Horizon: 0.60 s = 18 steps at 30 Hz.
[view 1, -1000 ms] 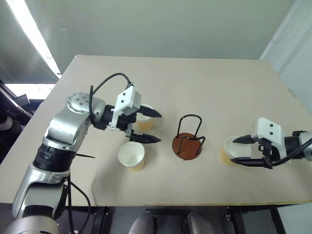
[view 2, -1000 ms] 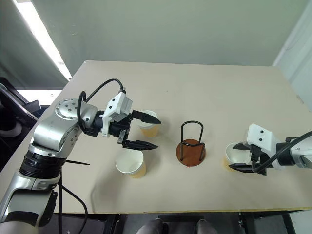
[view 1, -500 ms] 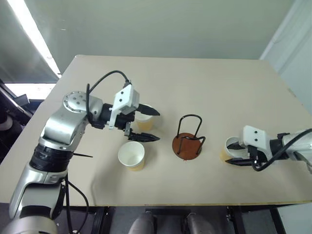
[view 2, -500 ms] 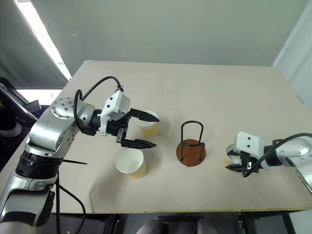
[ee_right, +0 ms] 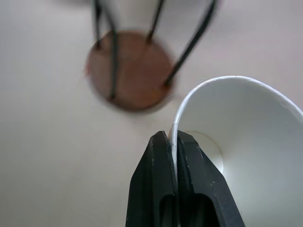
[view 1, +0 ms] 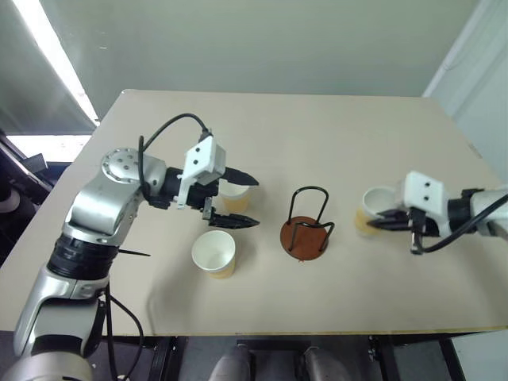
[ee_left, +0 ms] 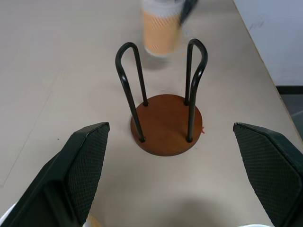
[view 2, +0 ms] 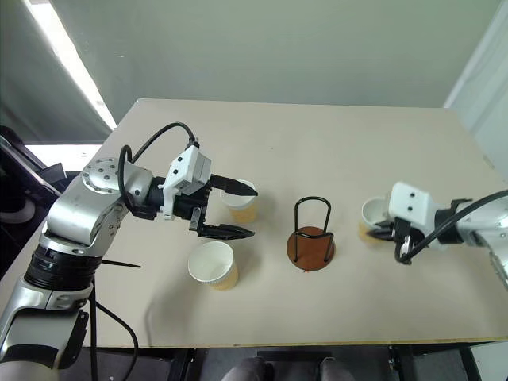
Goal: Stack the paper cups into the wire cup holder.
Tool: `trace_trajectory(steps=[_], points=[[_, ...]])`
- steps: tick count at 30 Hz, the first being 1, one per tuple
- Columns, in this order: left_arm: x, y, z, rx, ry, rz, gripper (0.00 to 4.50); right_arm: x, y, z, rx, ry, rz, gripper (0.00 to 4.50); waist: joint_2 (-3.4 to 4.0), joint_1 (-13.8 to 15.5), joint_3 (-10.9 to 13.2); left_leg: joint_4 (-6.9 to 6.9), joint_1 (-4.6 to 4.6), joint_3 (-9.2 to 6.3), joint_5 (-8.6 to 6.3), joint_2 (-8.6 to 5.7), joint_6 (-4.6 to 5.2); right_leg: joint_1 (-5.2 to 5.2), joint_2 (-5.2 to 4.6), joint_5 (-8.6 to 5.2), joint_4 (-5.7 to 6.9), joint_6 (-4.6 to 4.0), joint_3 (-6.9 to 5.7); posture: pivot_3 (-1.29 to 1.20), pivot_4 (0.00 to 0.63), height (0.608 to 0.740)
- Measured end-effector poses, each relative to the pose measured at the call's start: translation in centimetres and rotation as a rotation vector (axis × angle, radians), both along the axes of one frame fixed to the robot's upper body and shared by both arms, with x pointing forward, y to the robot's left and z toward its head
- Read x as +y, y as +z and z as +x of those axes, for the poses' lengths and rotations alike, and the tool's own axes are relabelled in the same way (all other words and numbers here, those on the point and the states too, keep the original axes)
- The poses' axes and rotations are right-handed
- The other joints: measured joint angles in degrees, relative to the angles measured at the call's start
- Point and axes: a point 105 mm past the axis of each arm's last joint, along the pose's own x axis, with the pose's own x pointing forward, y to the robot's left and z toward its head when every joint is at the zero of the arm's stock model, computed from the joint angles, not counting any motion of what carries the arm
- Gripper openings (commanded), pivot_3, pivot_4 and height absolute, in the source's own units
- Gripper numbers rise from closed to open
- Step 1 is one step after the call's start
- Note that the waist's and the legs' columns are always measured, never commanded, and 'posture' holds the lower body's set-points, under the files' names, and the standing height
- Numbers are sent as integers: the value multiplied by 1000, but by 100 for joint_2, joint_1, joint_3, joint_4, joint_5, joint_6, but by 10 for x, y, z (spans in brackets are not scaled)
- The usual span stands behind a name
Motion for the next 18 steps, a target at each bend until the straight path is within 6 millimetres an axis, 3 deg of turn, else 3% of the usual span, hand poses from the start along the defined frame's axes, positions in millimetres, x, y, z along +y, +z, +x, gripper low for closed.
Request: trace_trajectory(steps=[5,8,11,18], points=[[3,-1,4,8,15,-8,4500,24,49,-9,-146,93,13,16,0,-7,0,0,0,-1,1,0,-1,-2,0,0,1,0,-1,0,150,740],[2,2,6,-4,16,-9,4500,42,68,-19,-219,173,-1,16,0,-3,0,0,-3,-3,1,-1,-1,-2,0,0,-5,0,-2,0,150,740],[1,4,9,-15,20,-12,4500,59,70,-28,-222,246,-8,16,0,-5,0,0,-3,-4,0,-1,0,-1,0,0,-8,0,-2,0,150,740],[-1,6,11,-19,14,-17,4500,83,46,-33,-137,350,-25,16,0,-7,0,0,-5,-6,1,0,1,-2,0,0,-13,0,-3,0,150,740]])
